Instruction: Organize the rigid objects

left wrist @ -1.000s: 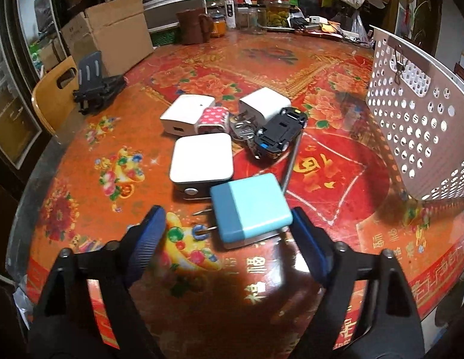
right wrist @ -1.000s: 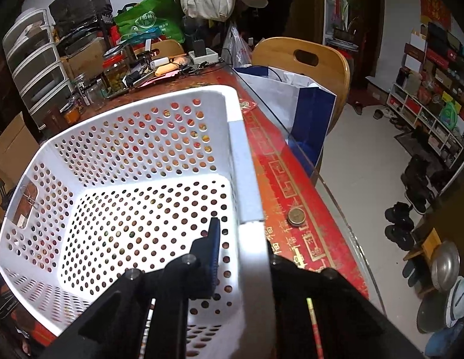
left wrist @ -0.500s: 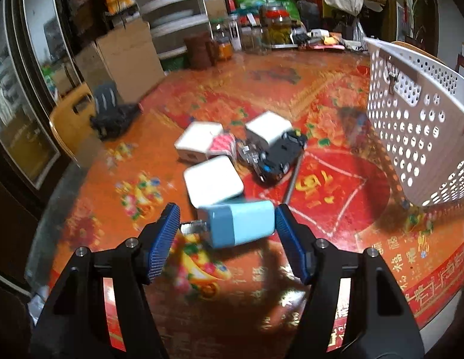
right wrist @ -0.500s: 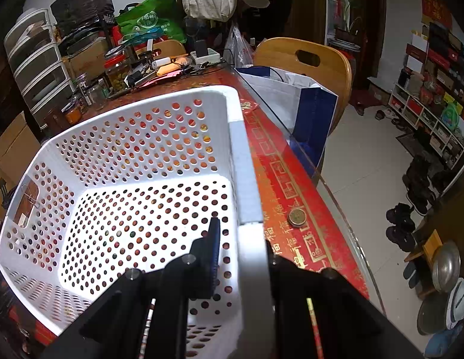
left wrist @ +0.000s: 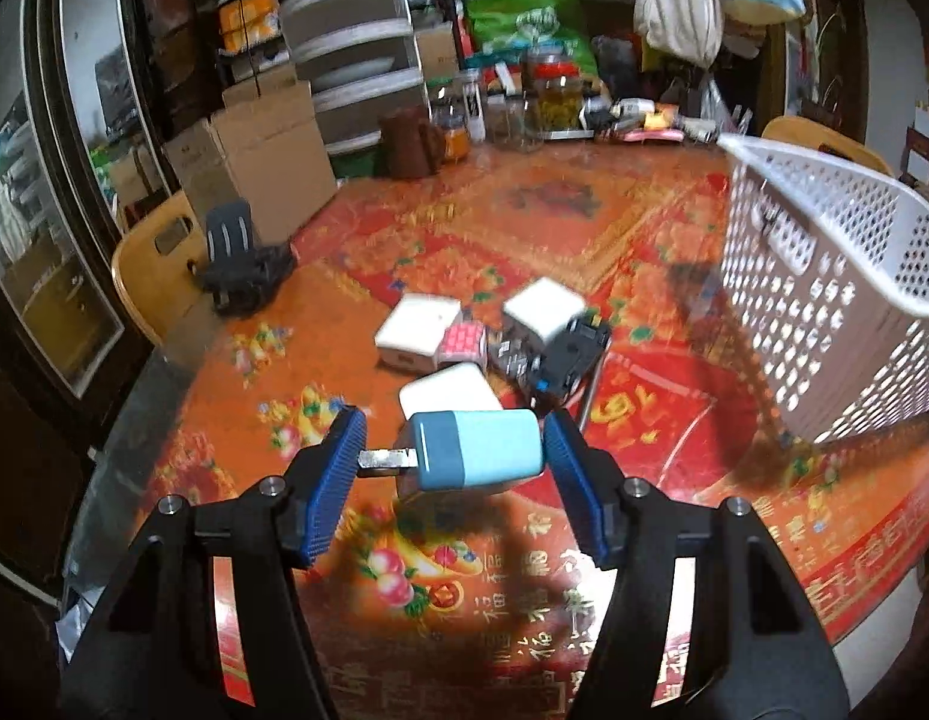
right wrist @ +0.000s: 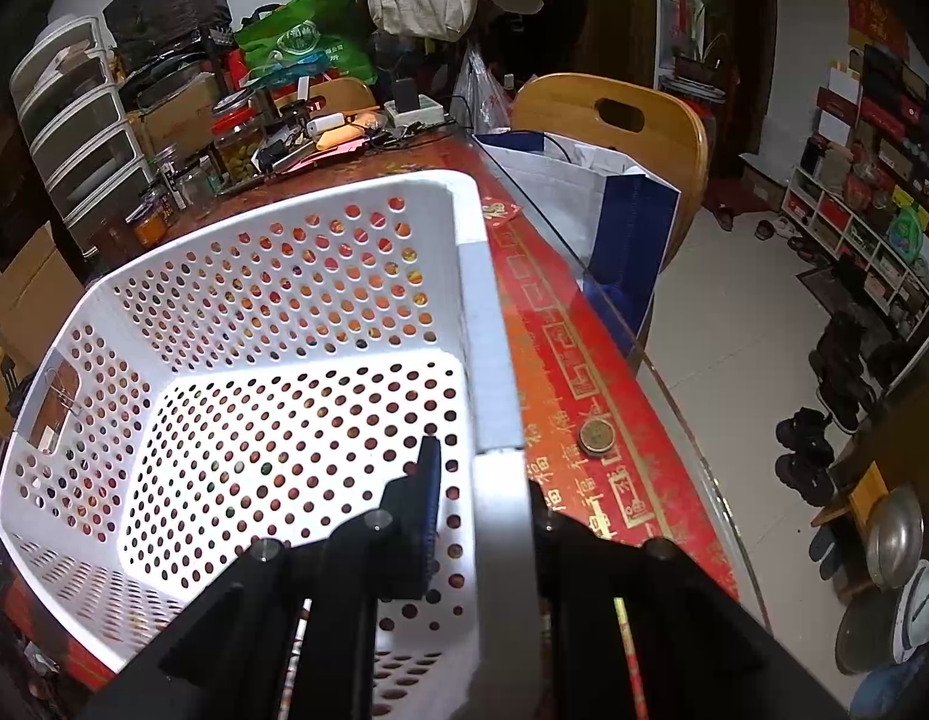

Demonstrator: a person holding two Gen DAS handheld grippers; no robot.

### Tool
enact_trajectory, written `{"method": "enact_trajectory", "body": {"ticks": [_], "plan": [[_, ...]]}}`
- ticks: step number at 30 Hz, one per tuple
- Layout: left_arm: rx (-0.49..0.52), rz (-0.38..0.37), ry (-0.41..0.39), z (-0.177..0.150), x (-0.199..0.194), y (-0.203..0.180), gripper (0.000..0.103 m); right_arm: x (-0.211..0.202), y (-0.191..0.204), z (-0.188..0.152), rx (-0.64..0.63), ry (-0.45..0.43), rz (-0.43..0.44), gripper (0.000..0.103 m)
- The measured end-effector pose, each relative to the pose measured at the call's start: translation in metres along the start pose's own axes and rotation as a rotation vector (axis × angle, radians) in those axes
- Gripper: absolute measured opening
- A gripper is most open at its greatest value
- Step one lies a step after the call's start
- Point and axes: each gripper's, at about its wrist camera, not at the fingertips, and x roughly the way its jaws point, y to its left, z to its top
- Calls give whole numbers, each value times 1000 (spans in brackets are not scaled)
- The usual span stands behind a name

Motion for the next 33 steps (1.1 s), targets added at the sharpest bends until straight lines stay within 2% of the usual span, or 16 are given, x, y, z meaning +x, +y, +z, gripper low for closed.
{"method": "enact_trajectory", "body": {"ticks": [3,6,10,11,12,13,16,20,23,26,28,29,30,31,33], "plan": [[31,-4,-39,17,-16,-6,59,0,0,0,2,-1,-1,12],[65,-45,-84,43,-33,-19,59,1,0,1,4,-1,3,12],[133,-86,-176,89,-55,-52,58,1,0,1,5,0,8,12],[147,-109,-182,99,-58,-61,44,2,0,1,6,0,9,12],[172,-142,-180,113,-60,-74,11,2,-1,1,8,-1,11,12],[186,-171,-163,122,-59,-85,8,2,0,1,7,-1,11,12],[257,-239,-103,148,-48,-131,7,2,-1,2,7,0,14,12],[303,-263,-46,160,-26,-170,7,1,-4,2,19,0,26,12],[245,-269,-30,159,-11,-158,7,0,-4,2,12,2,21,12],[156,-264,-17,149,1,-122,8,0,-4,2,7,4,18,12],[103,-249,34,139,26,-92,27,0,-4,2,5,1,22,12],[83,-253,66,135,38,-84,59,0,-4,3,4,2,24,12],[62,-261,97,131,51,-77,87,1,-3,3,2,2,25,12],[44,-275,120,125,65,-72,91,1,-3,3,0,2,25,12],[41,-326,182,115,90,-70,92,1,-4,3,1,1,24,12]]}}
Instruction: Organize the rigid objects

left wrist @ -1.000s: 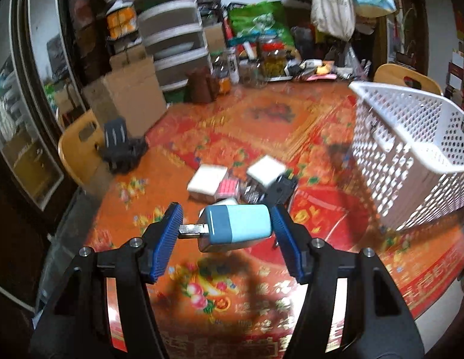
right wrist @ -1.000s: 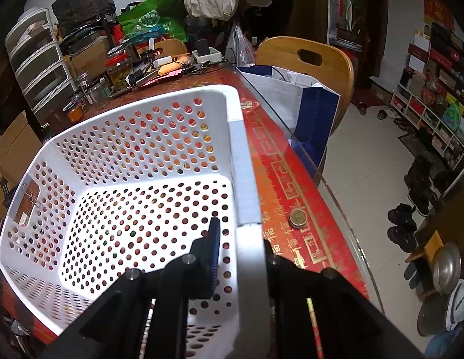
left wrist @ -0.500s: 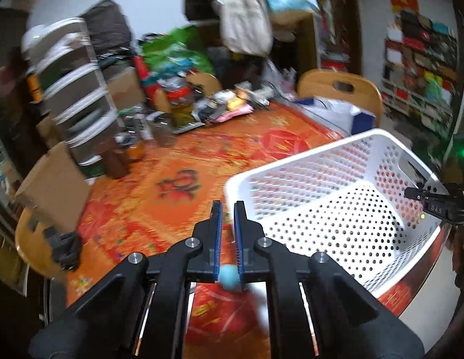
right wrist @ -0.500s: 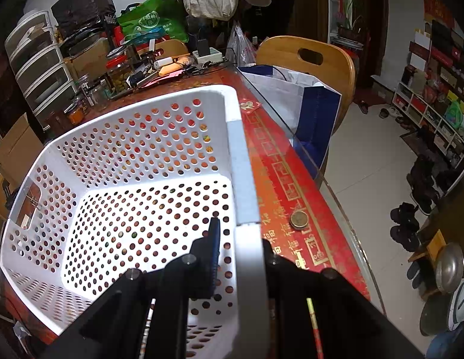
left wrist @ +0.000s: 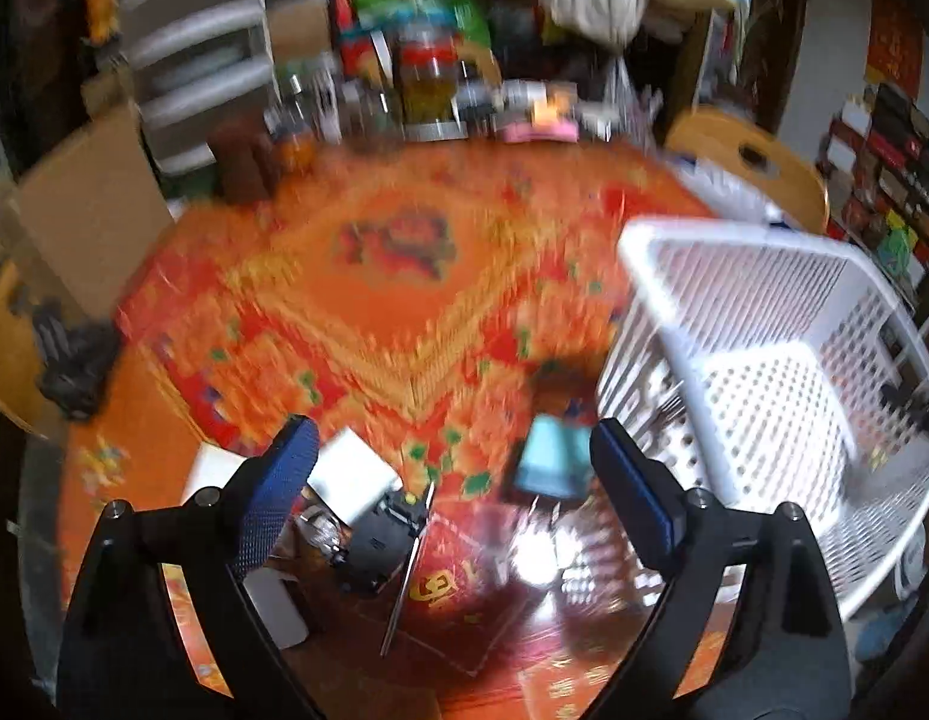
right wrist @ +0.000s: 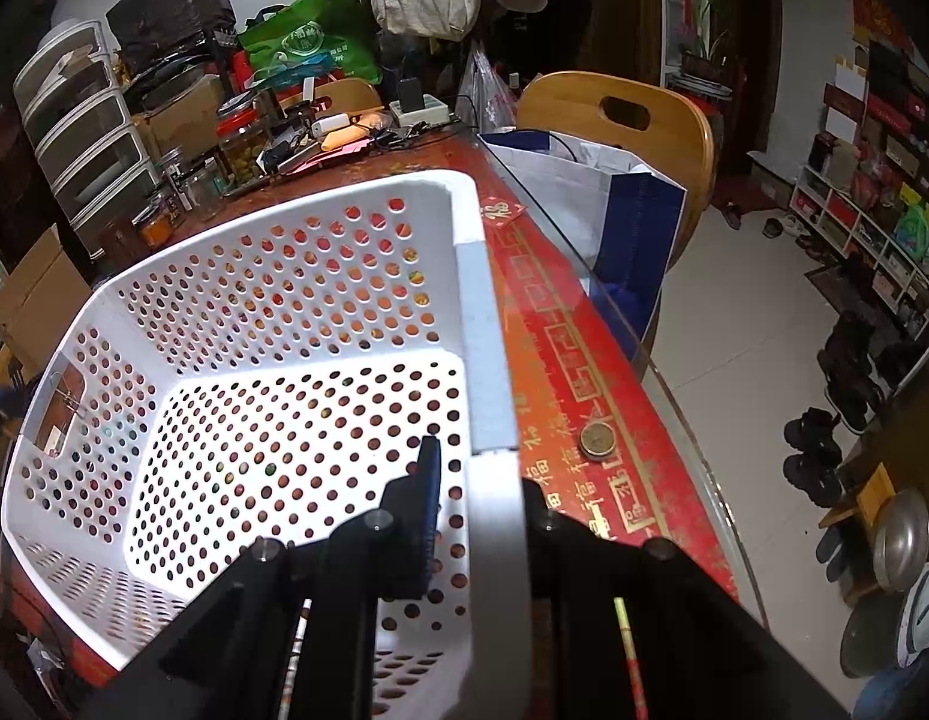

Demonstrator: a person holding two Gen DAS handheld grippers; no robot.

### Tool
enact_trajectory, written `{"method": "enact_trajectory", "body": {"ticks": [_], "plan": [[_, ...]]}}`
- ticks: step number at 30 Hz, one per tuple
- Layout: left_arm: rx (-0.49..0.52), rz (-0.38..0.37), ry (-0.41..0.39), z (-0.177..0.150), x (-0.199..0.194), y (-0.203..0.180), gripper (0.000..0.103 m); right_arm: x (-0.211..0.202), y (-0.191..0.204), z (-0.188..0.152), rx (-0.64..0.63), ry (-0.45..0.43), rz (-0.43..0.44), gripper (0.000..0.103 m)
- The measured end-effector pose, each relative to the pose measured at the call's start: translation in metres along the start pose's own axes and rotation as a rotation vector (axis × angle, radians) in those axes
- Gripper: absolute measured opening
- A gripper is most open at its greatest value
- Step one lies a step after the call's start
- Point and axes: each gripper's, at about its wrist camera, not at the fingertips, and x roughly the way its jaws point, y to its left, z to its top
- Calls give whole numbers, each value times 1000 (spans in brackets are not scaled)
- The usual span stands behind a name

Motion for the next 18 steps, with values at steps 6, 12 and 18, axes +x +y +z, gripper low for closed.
{"method": "enact_trajectory", "body": {"ticks": [6,12,18], "plan": [[-10,43,3,0,12,37,92,1,0,1,12,4,-7,13],[-77,204,5,-20,0,116,92,1,2,1,2,7,-26,13],[-172,213,140,-41,45,180,93,2,2,0,1,7,-30,13]]}}
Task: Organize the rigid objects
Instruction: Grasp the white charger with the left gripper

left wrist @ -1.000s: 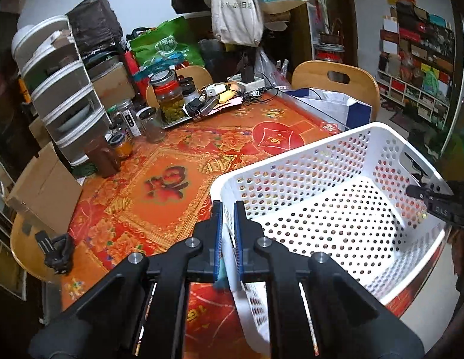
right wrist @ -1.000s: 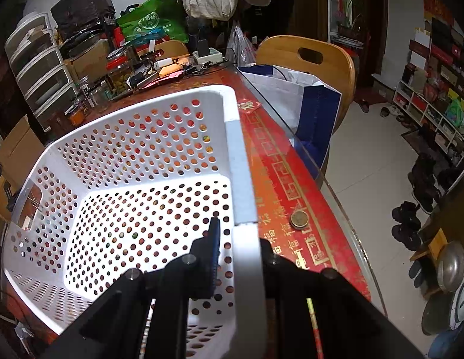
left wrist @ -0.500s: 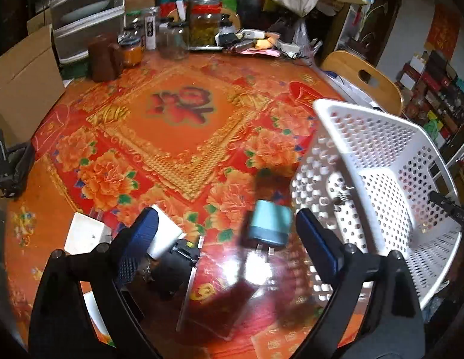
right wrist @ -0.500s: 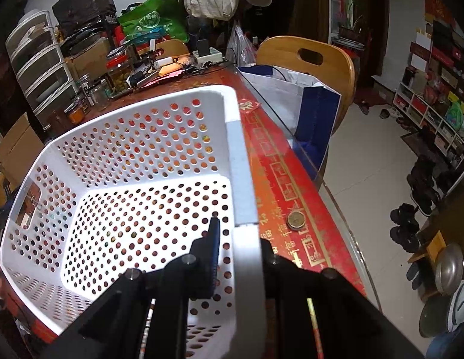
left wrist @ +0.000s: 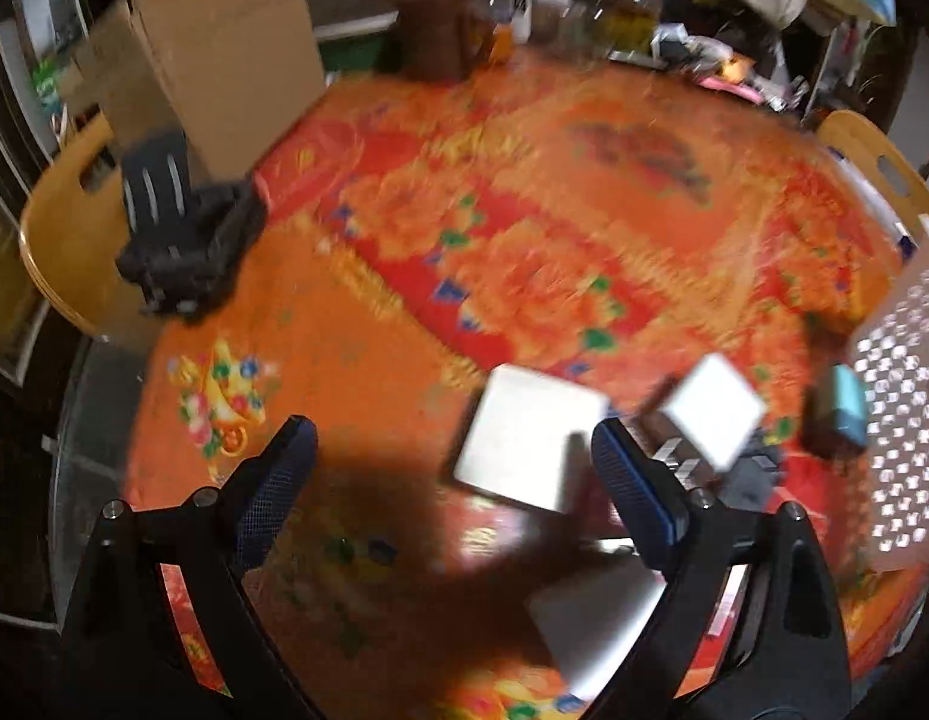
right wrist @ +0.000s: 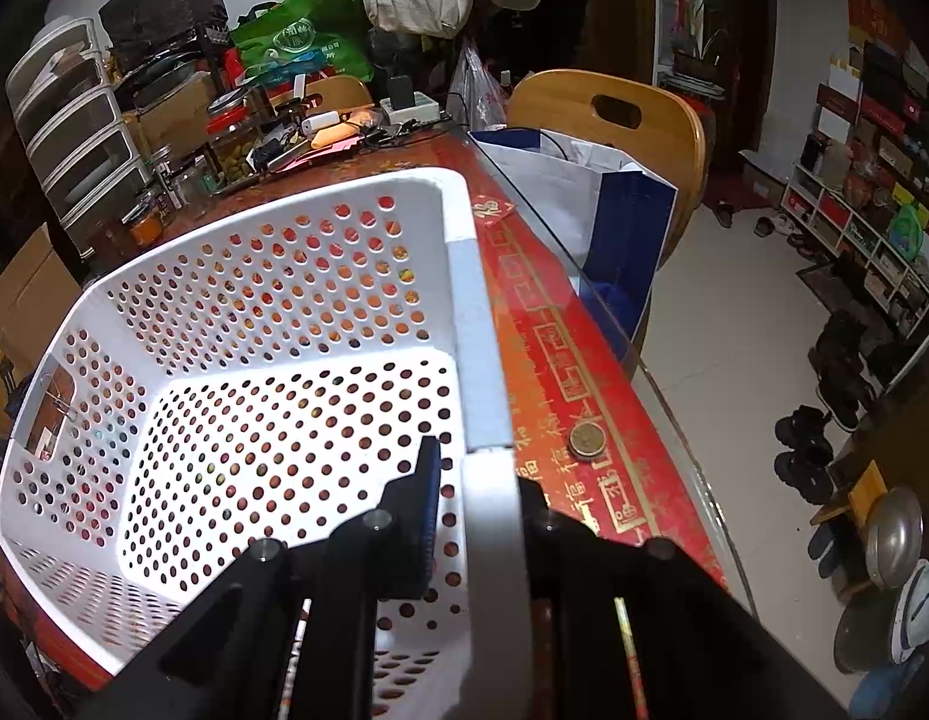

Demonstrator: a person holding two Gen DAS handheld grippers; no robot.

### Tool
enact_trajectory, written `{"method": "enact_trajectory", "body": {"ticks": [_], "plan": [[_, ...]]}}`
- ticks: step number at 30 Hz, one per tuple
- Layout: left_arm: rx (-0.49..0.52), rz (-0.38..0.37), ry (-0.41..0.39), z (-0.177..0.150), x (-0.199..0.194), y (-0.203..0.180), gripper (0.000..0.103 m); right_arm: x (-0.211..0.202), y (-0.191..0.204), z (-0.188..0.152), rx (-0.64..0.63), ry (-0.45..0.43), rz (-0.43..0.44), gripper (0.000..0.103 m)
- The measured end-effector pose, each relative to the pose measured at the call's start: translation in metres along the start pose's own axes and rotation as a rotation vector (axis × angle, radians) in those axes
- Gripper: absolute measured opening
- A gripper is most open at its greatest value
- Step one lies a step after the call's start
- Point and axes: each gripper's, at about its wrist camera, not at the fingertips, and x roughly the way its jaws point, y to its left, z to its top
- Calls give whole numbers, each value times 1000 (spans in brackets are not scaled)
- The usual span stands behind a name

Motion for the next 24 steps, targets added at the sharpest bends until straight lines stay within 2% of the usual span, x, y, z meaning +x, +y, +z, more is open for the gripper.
{"method": "enact_trajectory", "body": {"ticks": [2,6,9,15,17,18,19,24], "plan": [[-8,-35,3,2,6,2,93,0,1,0,-2,2,-5,13],[12,-44,11,10,16,-4,93,0,0,1,-2,4,-6,13],[24,-3,30,14,23,-13,92,0,0,1,-2,6,-4,13],[12,-7,21,6,24,-19,89,1,0,1,-11,12,-11,13],[11,-11,16,5,24,-21,77,0,1,1,-12,10,-8,13],[14,-15,13,5,24,-22,56,0,1,1,-11,9,-7,13],[20,-19,19,5,24,-24,45,0,0,1,-10,8,-5,13],[34,35,3,3,20,-32,44,0,0,1,-12,8,3,13]]}}
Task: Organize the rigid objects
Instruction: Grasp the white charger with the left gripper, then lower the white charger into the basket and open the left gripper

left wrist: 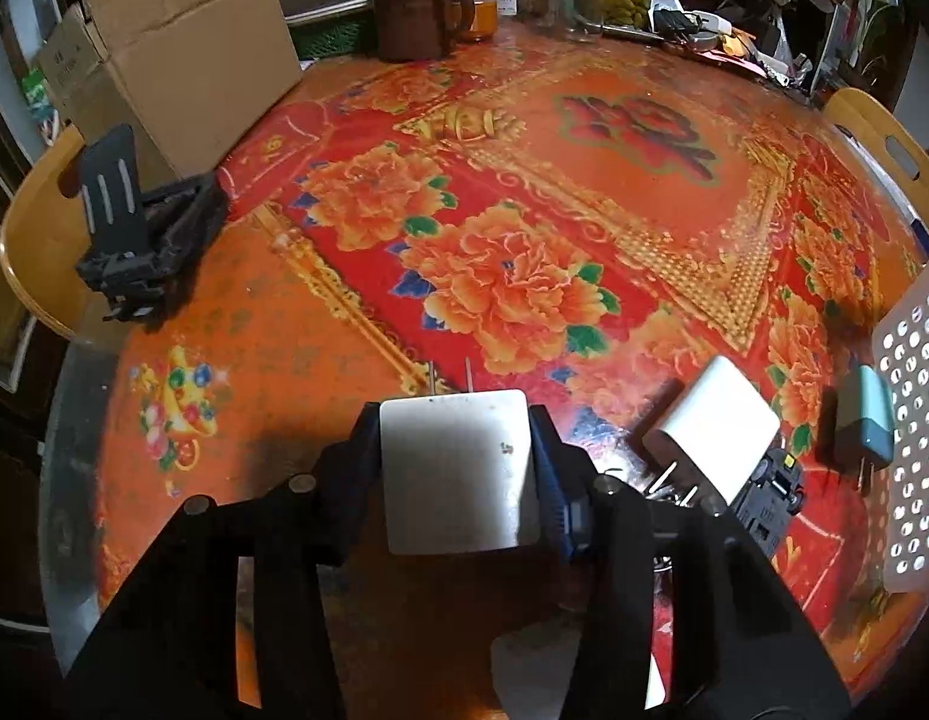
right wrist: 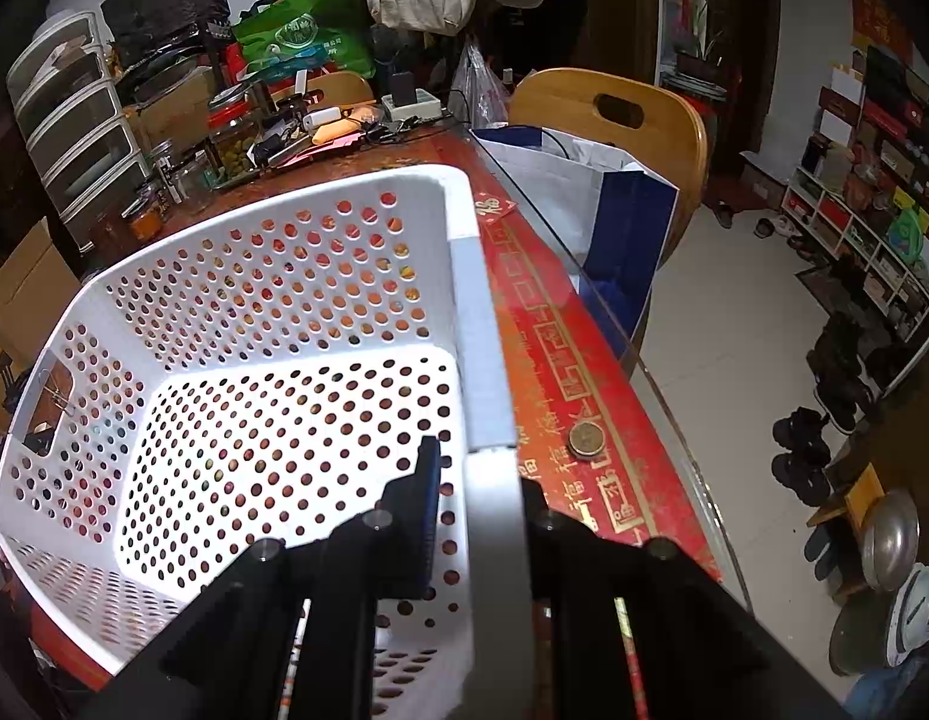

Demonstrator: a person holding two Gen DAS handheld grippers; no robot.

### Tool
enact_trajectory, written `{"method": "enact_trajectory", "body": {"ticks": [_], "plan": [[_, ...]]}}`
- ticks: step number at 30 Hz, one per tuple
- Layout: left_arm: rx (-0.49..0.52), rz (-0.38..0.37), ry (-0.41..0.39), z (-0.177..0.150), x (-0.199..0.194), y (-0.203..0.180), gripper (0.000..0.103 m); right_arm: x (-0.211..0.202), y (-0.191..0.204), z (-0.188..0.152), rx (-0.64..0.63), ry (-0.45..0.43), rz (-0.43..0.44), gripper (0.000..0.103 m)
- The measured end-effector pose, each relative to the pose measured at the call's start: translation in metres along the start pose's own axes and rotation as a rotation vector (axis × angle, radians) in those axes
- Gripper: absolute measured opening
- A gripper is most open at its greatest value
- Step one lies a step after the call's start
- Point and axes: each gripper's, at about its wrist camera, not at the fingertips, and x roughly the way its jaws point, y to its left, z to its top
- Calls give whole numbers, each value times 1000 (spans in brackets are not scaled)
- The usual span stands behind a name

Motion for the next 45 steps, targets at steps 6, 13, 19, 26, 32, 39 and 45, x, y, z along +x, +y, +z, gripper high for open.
{"method": "enact_trajectory", "body": {"ticks": [6,13,19,26,32,39,45], "plan": [[16,38,-92,2,-42,-9,44,0,0,0,-4,-1,3,13],[167,53,-290,28,-158,-83,44,0,0,1,-8,-1,6,13],[450,-31,-287,29,-209,-209,44,0,1,2,-9,0,8,13],[717,-24,-31,17,-161,-332,44,1,3,1,-17,9,9,13],[836,64,134,-3,-108,-382,44,1,3,1,-23,10,10,13],[845,65,234,-13,-78,-392,45,1,3,0,-23,10,11,13],[859,40,278,-21,-74,-392,45,2,3,0,-22,10,12,14]]}}
